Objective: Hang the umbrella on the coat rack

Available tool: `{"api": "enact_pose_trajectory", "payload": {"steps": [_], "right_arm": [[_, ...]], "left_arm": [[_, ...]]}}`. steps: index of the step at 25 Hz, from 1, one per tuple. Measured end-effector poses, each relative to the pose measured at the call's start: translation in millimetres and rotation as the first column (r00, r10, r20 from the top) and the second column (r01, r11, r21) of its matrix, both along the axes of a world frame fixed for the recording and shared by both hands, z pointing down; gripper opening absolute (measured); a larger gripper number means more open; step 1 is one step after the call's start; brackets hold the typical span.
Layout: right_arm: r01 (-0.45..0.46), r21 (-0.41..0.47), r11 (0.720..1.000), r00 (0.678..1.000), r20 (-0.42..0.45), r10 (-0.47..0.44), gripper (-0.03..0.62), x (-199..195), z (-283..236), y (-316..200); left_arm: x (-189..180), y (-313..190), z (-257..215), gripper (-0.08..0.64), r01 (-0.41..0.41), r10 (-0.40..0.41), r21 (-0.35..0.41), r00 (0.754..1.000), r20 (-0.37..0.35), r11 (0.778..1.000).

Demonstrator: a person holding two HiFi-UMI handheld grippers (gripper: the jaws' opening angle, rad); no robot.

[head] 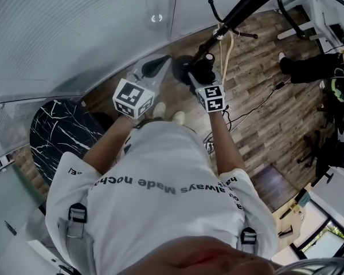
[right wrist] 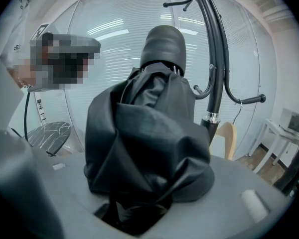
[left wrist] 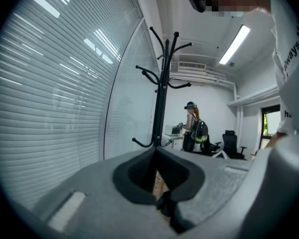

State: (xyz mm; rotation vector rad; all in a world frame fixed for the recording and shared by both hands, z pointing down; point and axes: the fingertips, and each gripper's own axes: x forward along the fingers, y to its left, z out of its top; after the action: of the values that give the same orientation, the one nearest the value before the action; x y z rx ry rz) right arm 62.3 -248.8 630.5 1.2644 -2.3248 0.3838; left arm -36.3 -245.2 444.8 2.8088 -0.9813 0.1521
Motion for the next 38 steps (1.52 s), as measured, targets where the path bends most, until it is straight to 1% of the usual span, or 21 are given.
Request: {"api": "enact_pose_trajectory", "payload": {"steps": [10, 18, 25, 30, 32, 34, 38], "right_arm": [[-0.014, -0.069, 0.998, 1.000, 0.003, 0.014, 0.270, 7.6, 30.5, -2.6], [-0.072, -0.148, 0.986, 0.997, 0.011, 0.074, 0.270, 25.1, 56.0, -14.6], [-0.159, -0.231, 0.960, 0.986, 0.006, 0.165, 0.270, 47.6, 81.0, -37.5], [-0.221, -0.311, 0.924, 0.972, 0.004, 0.234, 0.272, 62.7, 104.9, -46.6], [-0.224, -0.319, 0.921, 0.973, -0.019, 0.230, 0.272, 66.1, 113.4, -50.3], [-0.216, -0.318, 0.923, 0.976, -0.044, 0.213, 0.275, 66.4, 120.0, -52.9], [-0.177, -0.325, 0.929, 0.984, -0.061, 0.166, 0.284, 62.2, 132.2, -55.1]], "left_arm": [[-8.1, -0.8, 8.5, 0.003, 0.030, -0.030, -0.022, 0.999, 0.011, 0.999], [-7.4, -2.5, 9.8, 0.003, 0.038, -0.037, -0.022, 0.999, 0.020, 0.999], [-5.5, 0.5, 11.1, 0.003, 0.036, -0.035, -0.028, 0.999, 0.028, 0.999], [-4.6, 1.4, 10.0, 0.003, 0.038, -0.038, -0.025, 0.999, 0.034, 0.999], [-5.7, 0.8, 9.6, 0.003, 0.043, -0.042, -0.025, 0.998, 0.037, 0.999], [-8.1, 1.8, 10.0, 0.003, 0.048, -0.047, -0.027, 0.998, 0.045, 0.998], [-12.3, 4.1, 10.3, 0.003, 0.059, -0.057, -0.031, 0.997, 0.058, 0.998]]}}
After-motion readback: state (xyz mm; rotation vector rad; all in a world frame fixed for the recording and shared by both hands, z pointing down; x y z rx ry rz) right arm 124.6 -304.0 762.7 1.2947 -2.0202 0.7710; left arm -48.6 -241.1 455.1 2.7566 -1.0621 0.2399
